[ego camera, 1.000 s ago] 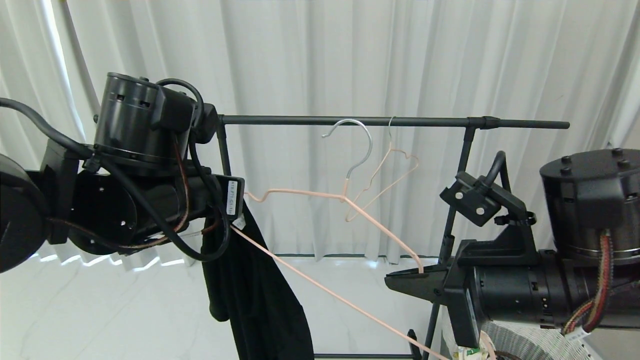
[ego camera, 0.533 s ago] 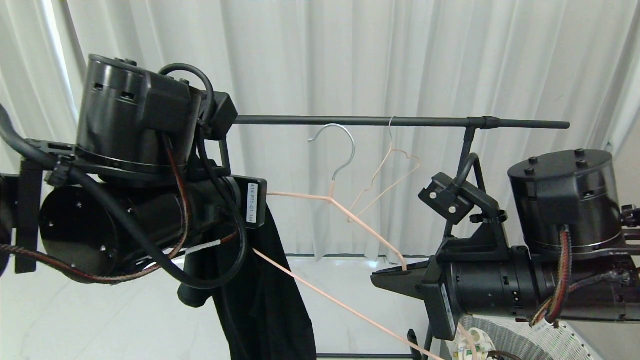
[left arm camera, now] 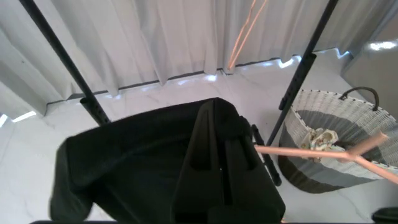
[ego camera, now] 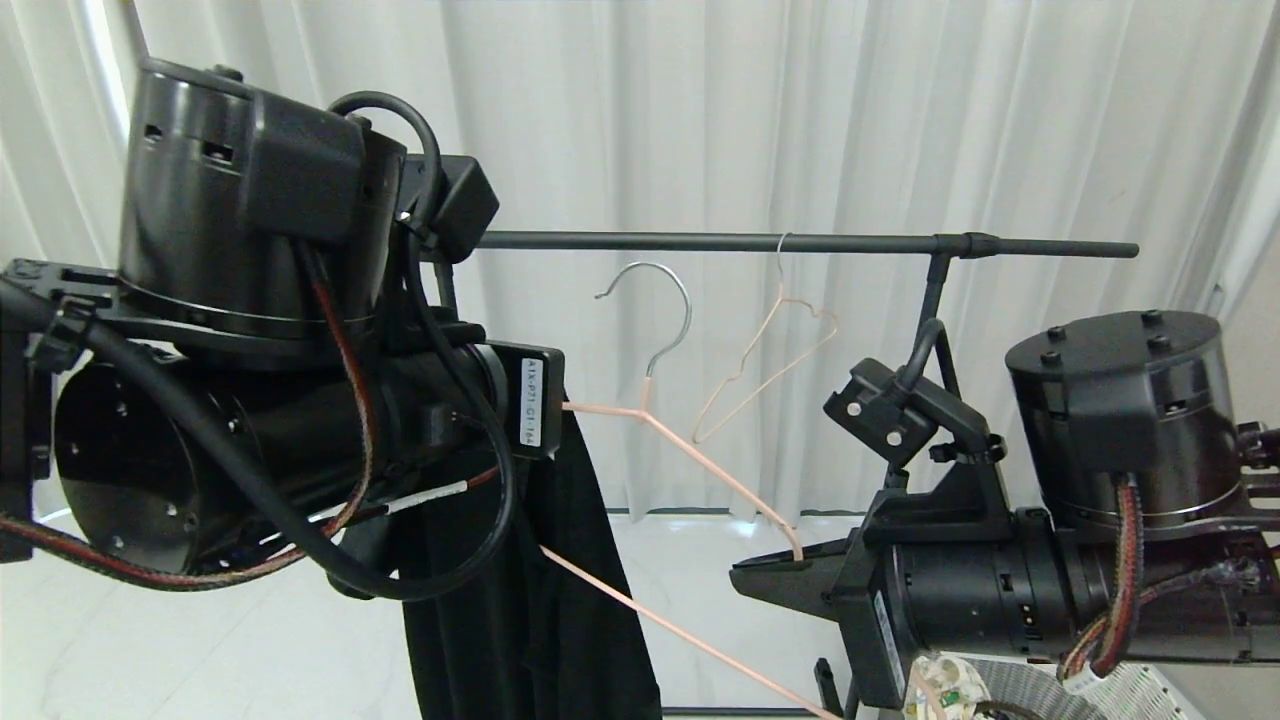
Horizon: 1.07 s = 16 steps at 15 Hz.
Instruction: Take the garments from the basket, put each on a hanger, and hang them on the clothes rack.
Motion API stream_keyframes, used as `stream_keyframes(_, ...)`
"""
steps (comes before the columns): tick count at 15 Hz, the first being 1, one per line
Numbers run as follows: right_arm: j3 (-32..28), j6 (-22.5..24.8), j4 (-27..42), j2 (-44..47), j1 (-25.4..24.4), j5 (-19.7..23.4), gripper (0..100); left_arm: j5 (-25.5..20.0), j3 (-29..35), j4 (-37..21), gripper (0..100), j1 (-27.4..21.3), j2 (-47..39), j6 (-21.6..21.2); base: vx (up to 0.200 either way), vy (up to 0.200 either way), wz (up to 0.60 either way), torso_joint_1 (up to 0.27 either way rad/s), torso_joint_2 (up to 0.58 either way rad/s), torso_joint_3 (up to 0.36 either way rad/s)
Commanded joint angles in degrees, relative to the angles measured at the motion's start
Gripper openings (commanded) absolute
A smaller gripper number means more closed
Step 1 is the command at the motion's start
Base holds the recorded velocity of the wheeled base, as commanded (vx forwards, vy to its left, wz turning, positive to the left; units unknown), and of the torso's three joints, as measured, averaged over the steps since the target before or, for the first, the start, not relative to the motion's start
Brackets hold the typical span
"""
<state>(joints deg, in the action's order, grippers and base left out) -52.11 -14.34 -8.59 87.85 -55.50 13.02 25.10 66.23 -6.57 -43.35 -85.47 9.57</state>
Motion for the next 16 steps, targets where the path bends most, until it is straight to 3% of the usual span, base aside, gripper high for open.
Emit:
stream_keyframes(1, 2.28, 0.01, -0.02, -2.94, 0.13, -0.01, 0, -0.58, 0.30, -0.02, 0, 6.70, -0.14, -2.01, 0.000, 0.000, 0.00, 0.000, 0.00, 0.000)
stream_keyframes(5, 9.49, 0.01, -6.17, -8.13, 0.92, 0.08, 0, -10.86, 0.57, -1.69, 0, 14.26, 1.27, -5.79, 0.000, 0.000, 0.00, 0.000, 0.00, 0.000)
stream_keyframes(9, 11.86, 0.36, -7.75, -9.36, 0.92, 0.08, 0, -12.09, 1.44, -7.40, 0, 15.31, -0.66, -5.79, 0.000, 0.000, 0.00, 0.000, 0.00, 0.000)
stream_keyframes(16, 12.48, 0.27, -11.36, -7.16, 1.45, 0.87, 0, -12.80, 1.62, -8.37, 0, 13.64, -0.58, -5.61, 0.000, 0.000, 0.00, 0.000, 0.00, 0.000)
